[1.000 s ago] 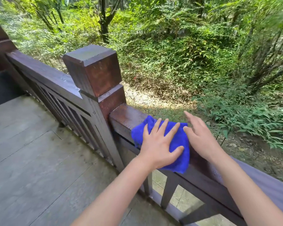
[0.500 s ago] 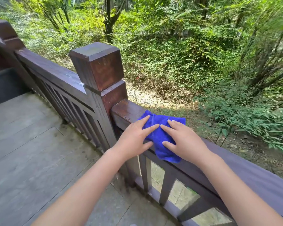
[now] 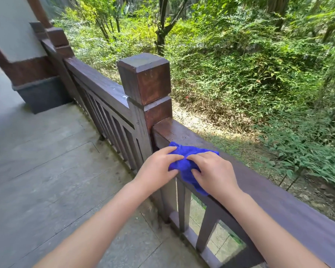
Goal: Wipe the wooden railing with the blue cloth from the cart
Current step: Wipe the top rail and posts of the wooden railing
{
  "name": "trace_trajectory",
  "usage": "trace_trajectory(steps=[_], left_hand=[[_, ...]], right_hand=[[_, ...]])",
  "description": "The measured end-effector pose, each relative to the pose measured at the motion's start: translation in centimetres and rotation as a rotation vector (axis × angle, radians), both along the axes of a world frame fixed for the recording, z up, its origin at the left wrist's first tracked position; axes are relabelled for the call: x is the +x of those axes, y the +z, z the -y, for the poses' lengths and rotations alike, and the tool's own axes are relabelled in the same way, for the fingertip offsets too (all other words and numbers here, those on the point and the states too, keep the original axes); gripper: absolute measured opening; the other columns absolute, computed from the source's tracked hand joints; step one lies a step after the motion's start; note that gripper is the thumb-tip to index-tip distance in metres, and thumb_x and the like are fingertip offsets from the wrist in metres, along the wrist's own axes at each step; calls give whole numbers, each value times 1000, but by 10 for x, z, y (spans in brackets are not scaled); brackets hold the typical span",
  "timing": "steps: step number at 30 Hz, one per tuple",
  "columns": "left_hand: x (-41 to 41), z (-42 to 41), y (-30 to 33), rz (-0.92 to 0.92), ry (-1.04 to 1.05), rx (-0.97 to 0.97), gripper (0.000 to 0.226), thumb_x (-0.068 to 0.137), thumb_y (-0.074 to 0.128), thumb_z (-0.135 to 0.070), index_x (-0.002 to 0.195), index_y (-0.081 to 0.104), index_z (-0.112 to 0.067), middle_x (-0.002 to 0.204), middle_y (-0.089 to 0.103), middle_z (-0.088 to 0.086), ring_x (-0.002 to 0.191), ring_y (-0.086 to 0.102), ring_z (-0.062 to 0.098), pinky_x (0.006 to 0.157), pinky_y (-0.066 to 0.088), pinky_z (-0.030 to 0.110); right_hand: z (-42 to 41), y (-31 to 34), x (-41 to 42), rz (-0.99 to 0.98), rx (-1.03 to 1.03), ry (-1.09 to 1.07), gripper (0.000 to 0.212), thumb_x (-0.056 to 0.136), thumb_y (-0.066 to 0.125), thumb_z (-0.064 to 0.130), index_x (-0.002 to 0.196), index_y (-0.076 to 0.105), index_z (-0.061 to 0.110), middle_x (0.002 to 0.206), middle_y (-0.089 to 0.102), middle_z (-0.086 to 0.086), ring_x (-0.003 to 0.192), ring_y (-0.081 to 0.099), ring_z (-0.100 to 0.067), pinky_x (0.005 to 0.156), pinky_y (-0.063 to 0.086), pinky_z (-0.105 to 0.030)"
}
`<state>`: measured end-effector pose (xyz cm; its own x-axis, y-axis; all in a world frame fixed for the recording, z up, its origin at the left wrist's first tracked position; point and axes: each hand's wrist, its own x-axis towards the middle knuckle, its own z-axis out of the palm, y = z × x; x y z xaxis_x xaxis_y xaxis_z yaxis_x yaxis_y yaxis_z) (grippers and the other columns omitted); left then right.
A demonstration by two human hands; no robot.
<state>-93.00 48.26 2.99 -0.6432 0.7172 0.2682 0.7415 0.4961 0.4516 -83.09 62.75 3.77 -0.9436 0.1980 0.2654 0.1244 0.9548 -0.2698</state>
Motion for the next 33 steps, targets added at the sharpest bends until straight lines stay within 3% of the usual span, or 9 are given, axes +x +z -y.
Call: trace_trajectory(steps=[4,9,14,23,27,29,33], left_hand=[[-7,22,6,143,84,58,39,72,67,-10,109,66,-22,133,54,6,125,43,9,102,23,11],[-19,58,10,203,153,134,40,65,74,-22,105,68,-24,130,56,-1,112,44,-4,91,21,-4],[-53,110,18,119,152,133,33,68,72,-9,101,69,-15,124,60,9,114,47,5,91,21,-3],[-153,226,30,10,136,139,35,67,72,-9,100,68,-16,126,57,11,119,51,18,95,26,9],[-193,258,43,-36,89,138,35,67,71,-8,101,68,-15,126,57,12,119,50,19,96,27,12],[-211,265,46,-61,42,142,36,66,72,-6,101,68,-14,126,57,14,118,51,19,97,26,9],[-246,265,41,-54,-15,183,35,68,72,-7,101,67,-16,127,56,10,114,48,8,96,21,-2]], right_hand=[[18,1,-17,-47,-72,47,31,77,54,16,105,61,28,104,69,6,105,55,-20,69,48,-35],[46,6,-44,-61,-96,136,31,77,54,15,104,61,29,103,69,5,103,57,-21,71,50,-37],[92,16,-83,-96,-75,209,31,76,57,14,104,62,27,104,69,4,104,56,-20,74,49,-36],[210,26,-178,-203,-27,195,31,77,58,13,106,64,23,108,68,4,106,56,-19,72,49,-34],[248,38,-210,-304,23,167,31,68,67,4,96,69,15,96,72,-1,92,65,-24,59,53,-33],[258,41,-222,-351,76,144,31,62,71,1,90,70,14,87,74,-2,84,68,-23,51,53,-30],[261,38,-250,-354,83,103,31,62,70,0,90,70,13,87,74,-2,84,68,-23,52,54,-30]])
